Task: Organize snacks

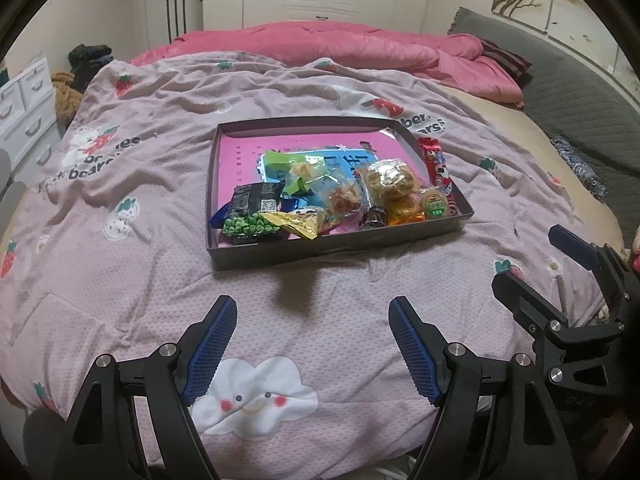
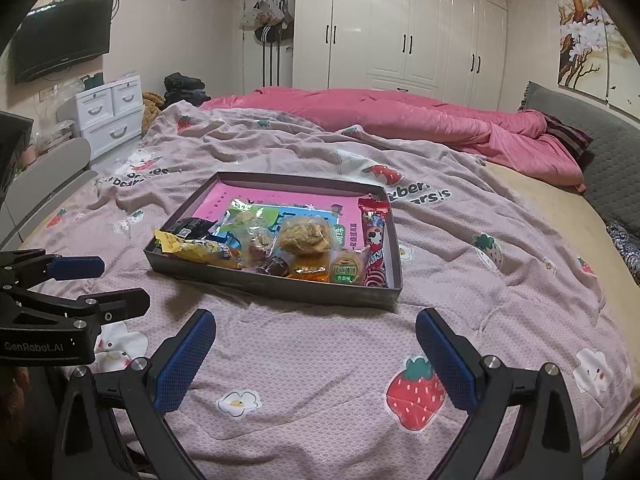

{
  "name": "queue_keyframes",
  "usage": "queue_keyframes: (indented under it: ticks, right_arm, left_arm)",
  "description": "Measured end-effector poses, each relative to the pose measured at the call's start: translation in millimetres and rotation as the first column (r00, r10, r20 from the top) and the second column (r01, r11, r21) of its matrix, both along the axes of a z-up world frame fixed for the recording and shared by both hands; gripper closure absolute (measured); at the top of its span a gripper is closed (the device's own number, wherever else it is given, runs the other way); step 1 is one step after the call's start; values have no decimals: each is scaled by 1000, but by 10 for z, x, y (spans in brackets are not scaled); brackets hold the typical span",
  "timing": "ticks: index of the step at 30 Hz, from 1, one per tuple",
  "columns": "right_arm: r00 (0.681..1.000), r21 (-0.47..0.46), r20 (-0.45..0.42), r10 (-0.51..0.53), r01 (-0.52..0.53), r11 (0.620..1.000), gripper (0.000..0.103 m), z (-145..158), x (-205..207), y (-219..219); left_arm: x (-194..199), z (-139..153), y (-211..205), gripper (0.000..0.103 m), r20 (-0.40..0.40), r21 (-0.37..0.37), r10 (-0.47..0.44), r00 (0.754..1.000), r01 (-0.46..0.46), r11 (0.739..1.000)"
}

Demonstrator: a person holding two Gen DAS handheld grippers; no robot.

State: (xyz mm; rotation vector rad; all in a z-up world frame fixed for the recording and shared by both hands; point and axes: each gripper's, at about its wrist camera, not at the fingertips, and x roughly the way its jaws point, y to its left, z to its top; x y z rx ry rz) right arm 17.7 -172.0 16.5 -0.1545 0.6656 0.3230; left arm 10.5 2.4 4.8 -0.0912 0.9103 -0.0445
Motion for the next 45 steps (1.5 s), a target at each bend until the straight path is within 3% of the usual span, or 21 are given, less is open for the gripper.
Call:
queue_keyframes:
  ticks: [45]
  right_arm:
    - [1000, 2, -13, -2, 2, 1000, 2, -45, 30, -10]
  left_arm:
    - [7, -6, -7, 23, -7, 31, 18, 1000, -17, 999]
